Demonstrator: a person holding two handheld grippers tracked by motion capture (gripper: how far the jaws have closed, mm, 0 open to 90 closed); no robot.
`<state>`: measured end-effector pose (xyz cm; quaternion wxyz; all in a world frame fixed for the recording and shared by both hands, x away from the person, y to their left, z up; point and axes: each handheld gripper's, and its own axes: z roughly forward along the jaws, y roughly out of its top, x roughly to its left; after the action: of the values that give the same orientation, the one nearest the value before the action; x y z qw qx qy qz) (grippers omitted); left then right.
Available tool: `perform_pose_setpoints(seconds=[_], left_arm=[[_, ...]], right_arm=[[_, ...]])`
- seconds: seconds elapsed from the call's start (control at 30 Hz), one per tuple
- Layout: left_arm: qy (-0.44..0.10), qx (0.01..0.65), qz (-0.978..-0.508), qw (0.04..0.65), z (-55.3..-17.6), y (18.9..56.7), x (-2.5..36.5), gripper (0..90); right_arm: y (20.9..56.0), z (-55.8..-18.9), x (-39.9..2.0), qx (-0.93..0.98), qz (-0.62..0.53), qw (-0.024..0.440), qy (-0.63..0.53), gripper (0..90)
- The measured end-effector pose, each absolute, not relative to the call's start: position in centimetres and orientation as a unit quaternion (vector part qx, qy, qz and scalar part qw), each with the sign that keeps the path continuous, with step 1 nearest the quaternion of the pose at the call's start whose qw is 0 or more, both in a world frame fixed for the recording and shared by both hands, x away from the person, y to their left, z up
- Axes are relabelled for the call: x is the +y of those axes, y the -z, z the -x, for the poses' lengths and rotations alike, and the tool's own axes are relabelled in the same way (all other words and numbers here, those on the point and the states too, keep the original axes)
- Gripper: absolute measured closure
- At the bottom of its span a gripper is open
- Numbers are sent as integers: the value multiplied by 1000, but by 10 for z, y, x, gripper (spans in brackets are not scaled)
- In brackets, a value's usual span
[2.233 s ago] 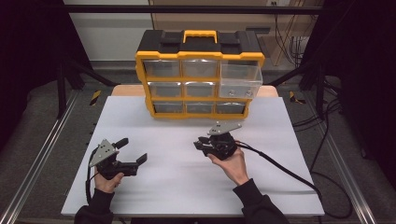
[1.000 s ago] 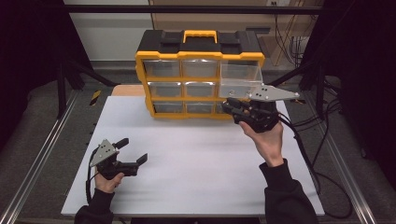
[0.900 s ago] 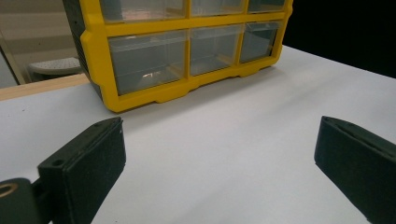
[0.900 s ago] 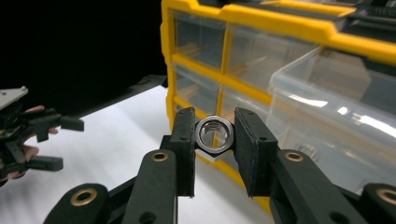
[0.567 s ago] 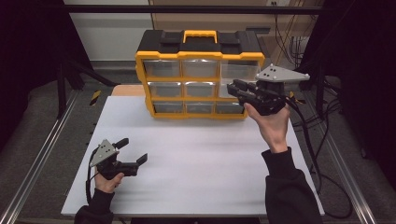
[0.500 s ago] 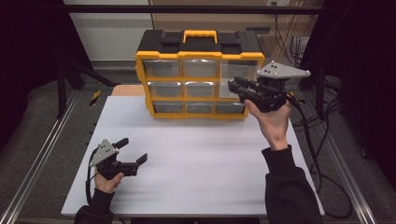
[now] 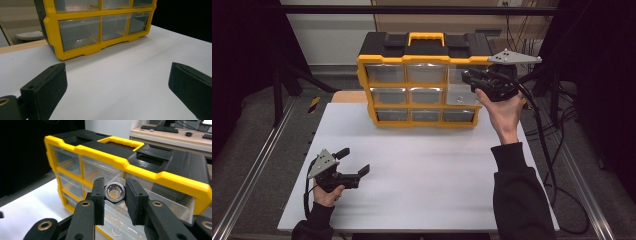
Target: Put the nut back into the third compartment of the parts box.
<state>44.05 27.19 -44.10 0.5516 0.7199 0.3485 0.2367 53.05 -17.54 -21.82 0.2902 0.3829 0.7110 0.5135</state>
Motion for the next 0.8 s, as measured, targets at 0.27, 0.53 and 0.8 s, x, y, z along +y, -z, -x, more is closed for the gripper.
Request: perform_pose_setpoints(seconds=[0.27,0.53,0.8], left_arm=[[-237,348,-719,552,-440,441,272,16],[-236,348,-719,553,-440,441,272,17],[-236,349,-719,553,-441,441,272,17]], right_arm=[[223,-550,-177,710,-408,303,-488,702],[232,-562,-175,718,-428,309,-453,702],[238,-571,-179,716,-456,303,-433,700]])
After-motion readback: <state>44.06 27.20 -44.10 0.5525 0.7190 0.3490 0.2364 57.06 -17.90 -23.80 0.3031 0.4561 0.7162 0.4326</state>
